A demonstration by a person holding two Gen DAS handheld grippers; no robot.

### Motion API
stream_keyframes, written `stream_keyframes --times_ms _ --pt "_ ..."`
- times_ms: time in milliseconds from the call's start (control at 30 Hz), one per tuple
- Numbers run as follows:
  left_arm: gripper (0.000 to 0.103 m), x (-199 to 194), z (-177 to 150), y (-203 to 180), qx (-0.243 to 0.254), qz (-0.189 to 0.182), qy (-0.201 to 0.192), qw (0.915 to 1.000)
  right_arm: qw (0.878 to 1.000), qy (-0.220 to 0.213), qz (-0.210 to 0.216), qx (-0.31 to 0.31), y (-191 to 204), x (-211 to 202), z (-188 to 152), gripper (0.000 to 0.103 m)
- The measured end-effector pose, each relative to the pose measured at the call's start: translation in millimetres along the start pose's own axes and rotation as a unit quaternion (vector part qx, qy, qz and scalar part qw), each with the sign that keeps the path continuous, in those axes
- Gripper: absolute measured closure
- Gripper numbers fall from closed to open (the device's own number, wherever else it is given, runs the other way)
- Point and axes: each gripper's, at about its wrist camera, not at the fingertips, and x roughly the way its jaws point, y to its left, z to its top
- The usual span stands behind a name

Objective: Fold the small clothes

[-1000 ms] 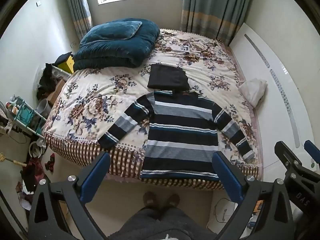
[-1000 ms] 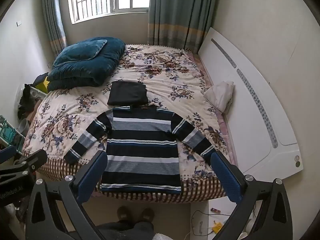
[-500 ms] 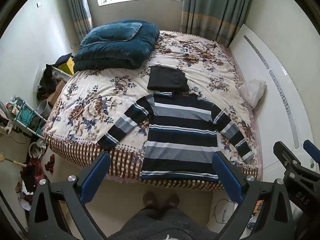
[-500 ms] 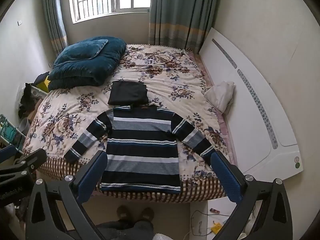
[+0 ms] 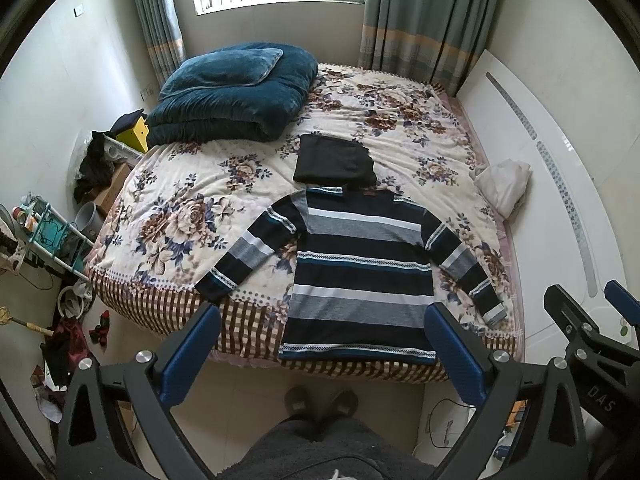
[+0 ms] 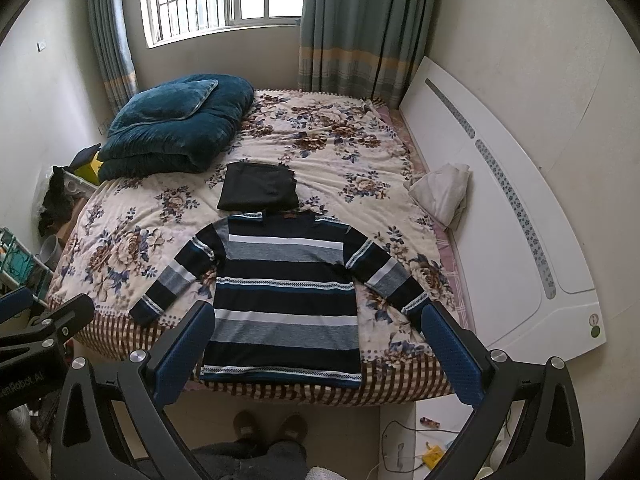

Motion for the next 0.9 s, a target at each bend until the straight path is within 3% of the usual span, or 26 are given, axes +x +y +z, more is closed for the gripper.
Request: stream_keyframes --times_ms 900 --pt "0.000 -0.8 -1.0 0.0 0.000 0.000 -0.005 1.0000 1.000 -0.003 0.004 0.001 -2.1 -6.0 6.9 0.000"
